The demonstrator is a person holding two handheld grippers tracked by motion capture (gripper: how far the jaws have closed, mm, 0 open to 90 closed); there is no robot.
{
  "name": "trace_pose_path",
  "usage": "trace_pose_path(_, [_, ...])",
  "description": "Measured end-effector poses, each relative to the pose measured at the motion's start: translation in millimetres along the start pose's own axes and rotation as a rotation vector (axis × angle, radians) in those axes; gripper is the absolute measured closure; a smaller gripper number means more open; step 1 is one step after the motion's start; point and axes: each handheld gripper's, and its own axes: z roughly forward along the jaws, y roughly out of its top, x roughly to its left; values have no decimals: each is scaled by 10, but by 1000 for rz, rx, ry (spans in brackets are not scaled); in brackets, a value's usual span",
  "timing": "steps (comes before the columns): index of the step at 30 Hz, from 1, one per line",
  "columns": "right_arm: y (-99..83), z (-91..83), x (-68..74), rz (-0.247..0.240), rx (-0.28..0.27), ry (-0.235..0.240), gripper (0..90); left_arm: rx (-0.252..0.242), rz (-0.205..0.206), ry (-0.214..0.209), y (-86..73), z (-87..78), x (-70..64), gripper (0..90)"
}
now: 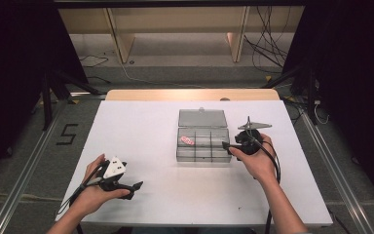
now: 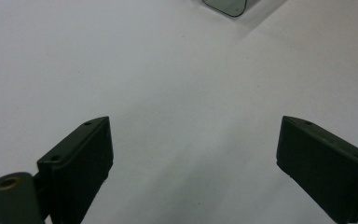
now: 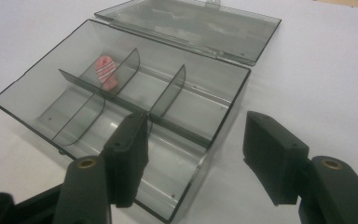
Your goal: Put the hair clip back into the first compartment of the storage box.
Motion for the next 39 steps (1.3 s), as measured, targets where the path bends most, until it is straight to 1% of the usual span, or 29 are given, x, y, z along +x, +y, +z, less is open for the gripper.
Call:
trace_pose_path(2, [-10,-16,-12,3,-4,-1,408,5,3,-2,-2,-2,4,101])
trace_pose_path(9, [-75,-80,-70,15,-8,1,384,0,-1,0,0,1,1,102])
trace_pose_path(16, [-145,-160,-135,14,-14,0,337,5,1,-2,1,2,1,102])
trace_pose_path(19, [-171,-185,-158,25,-12,-1,323,2,-2,0,2,2,0,102])
trace_pose_path(31, [-250,-281,-198,5,-17,5,305,2,-3,-1,1,6,1,103])
trace_pose_path(36, [-306,-329,-227,-11,-17,6,302,1,-4,0,3,3,7,103])
trace_pose_path(39, [-348,-349,-242,-12,-17,10,302,1,-4,1,2,5,8,104])
